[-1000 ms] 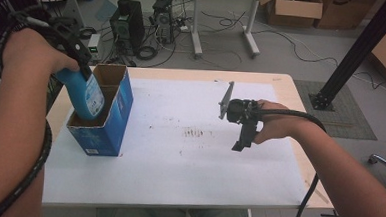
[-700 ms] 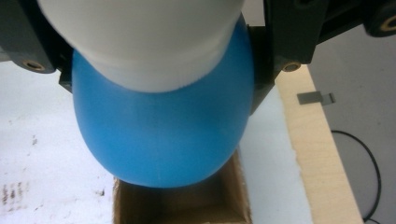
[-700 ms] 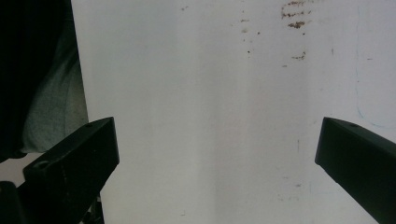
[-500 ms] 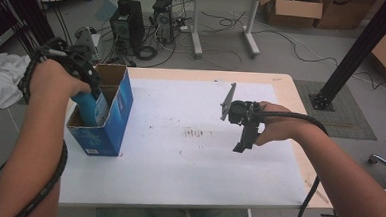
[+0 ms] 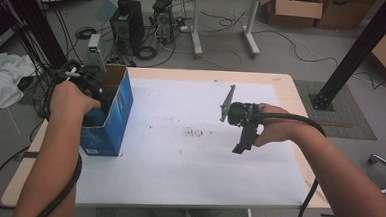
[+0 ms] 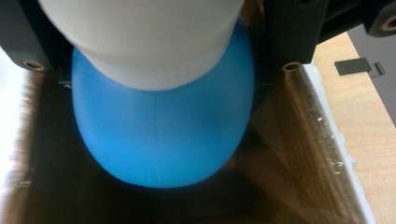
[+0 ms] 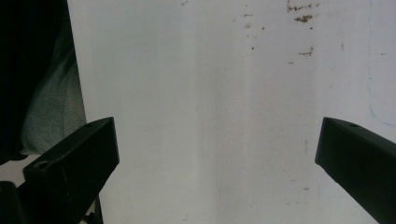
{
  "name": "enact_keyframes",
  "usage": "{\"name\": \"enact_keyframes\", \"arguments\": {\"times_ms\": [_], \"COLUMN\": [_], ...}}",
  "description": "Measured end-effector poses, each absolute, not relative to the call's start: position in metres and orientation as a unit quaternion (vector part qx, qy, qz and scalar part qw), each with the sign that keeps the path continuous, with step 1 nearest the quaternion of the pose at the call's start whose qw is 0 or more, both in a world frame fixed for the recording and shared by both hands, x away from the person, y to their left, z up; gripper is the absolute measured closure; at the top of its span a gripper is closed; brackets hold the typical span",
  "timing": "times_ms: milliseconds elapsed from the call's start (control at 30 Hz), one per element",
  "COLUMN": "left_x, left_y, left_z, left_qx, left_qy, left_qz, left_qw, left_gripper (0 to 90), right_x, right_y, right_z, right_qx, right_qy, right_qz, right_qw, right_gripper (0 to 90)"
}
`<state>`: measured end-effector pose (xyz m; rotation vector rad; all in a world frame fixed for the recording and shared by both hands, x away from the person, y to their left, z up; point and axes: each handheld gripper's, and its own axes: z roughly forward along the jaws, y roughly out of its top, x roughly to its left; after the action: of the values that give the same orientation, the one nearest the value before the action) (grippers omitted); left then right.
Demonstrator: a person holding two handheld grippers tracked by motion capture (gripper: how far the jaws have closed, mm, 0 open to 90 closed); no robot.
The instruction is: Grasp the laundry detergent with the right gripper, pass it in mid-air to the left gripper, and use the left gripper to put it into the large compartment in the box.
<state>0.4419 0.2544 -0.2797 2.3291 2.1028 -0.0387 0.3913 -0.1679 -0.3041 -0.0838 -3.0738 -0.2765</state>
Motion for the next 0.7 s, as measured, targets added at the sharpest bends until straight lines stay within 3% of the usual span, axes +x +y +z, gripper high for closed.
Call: {"name": "enact_keyframes", "arguments": {"times_ms": [700], "left_x": [0.4403], "left_y": [0.2549], "left_z": [-0.2901], "left_qx": [0.747], "left_qy": [0.665], "left_qz": [-0.002], "left_qw": [-0.008], "left_gripper": [38.8], "right_x": [0.3913], "right_y": [-0.1688], "right_z": [-0.3021], "right_qx": [-0.032], "right_qy": [-0.995], "right_qz": [-0.096], "right_qw": [0.024], "right_gripper": [0.0]}}
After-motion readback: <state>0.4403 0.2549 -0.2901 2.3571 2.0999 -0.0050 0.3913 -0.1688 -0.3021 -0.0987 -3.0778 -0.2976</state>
